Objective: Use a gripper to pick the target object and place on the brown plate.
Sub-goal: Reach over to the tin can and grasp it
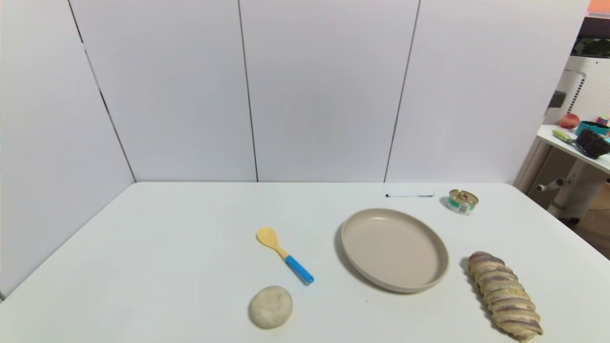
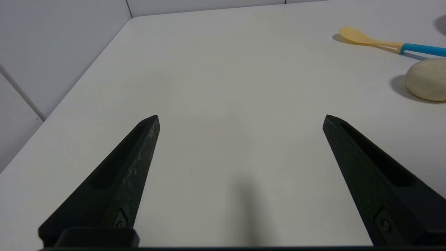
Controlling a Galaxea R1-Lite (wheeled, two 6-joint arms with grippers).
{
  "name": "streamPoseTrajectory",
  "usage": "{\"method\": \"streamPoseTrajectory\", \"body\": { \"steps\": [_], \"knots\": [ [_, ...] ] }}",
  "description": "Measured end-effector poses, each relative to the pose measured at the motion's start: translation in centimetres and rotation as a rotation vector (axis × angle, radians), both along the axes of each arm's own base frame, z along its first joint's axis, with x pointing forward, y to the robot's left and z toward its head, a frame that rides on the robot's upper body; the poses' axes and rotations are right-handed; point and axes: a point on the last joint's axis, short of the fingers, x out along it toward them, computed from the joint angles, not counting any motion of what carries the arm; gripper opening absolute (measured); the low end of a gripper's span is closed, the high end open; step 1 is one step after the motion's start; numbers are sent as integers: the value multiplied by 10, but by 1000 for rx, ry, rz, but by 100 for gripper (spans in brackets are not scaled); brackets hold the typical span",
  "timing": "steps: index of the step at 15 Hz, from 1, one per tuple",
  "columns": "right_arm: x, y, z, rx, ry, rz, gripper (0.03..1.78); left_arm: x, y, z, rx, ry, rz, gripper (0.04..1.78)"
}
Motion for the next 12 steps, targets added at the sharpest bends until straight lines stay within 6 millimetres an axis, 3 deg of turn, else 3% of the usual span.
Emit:
{"method": "streamPoseTrajectory", "body": {
  "steps": [5,9,12],
  "knots": [
    [3,0,7,9,41,-7,169,0,0,0,0,-1,-1,169],
    [18,0,47,11,129,-23,169,0,0,0,0,-1,-1,169],
    [46,-1,78,27,235,-72,169,0,0,0,1,-1,0,169]
  ]
}}
